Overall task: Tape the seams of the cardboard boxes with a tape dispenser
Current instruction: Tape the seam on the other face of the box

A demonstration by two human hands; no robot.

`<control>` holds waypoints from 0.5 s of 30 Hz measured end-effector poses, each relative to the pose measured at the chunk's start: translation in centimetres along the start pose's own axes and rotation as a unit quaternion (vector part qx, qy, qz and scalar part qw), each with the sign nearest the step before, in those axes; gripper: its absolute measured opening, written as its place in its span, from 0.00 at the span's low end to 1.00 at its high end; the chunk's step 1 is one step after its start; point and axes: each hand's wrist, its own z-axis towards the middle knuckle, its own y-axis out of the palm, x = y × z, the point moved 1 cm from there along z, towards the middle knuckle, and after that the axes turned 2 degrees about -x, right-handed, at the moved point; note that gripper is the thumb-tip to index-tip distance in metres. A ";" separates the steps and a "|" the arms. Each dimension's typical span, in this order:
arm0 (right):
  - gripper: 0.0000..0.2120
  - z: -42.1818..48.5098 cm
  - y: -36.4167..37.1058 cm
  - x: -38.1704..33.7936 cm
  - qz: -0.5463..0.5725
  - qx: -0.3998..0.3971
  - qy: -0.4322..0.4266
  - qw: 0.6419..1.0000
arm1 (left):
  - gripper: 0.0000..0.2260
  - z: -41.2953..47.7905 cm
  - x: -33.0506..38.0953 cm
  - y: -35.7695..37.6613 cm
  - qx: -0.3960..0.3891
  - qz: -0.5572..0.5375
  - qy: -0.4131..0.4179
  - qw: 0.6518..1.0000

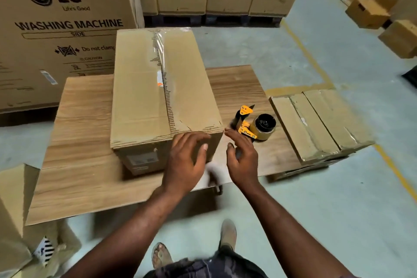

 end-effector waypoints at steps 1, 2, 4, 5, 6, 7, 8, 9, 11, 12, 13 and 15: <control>0.17 0.4 -1.0 1.2 0.012 0.024 0.077 0.997 | 0.09 0.2 0.9 1.9 -0.024 -0.028 0.005 0.999; 0.16 1.0 -2.1 2.9 0.029 0.040 0.170 0.984 | 0.10 0.4 1.7 4.0 -0.051 -0.051 -0.005 0.997; 0.15 2.3 -3.6 6.3 0.085 0.042 0.350 0.932 | 0.12 0.7 2.4 8.1 -0.103 -0.084 -0.051 0.990; 0.14 3.0 -4.3 7.9 0.137 0.038 0.421 0.896 | 0.13 1.0 2.4 10.5 -0.134 -0.088 -0.083 0.984; 0.12 3.6 -4.5 9.0 0.193 0.034 0.475 0.858 | 0.14 1.4 2.0 12.6 -0.165 -0.083 -0.123 0.975; 0.11 4.1 -4.9 10.1 0.235 0.035 0.515 0.824 | 0.15 1.7 1.5 14.9 -0.196 -0.068 -0.174 0.963; 0.09 4.6 -5.0 11.0 0.260 0.033 0.544 0.797 | 0.16 2.0 0.8 16.7 -0.220 -0.048 -0.230 0.947; 0.09 4.8 -4.9 11.8 0.267 0.022 0.568 0.779 | 0.18 2.3 0.0 18.1 -0.240 -0.024 -0.284 0.928; 0.09 5.3 -4.7 13.9 0.256 -0.013 0.597 0.760 | 0.20 2.6 -1.3 20.6 -0.262 0.014 -0.374 0.889; 0.09 5.5 -4.5 14.9 0.250 -0.031 0.605 0.755 | 0.20 2.5 -1.7 21.7 -0.262 0.026 -0.405 0.875; 0.11 5.6 -4.3 15.7 0.251 -0.047 0.610 0.750 | 0.18 2.4 -1.7 22.5 -0.256 0.030 -0.423 0.869; 0.12 6.1 -3.7 16.6 0.290 -0.056 0.619 0.728 | 0.15 2.2 -0.9 23.9 -0.247 0.015 -0.437 0.865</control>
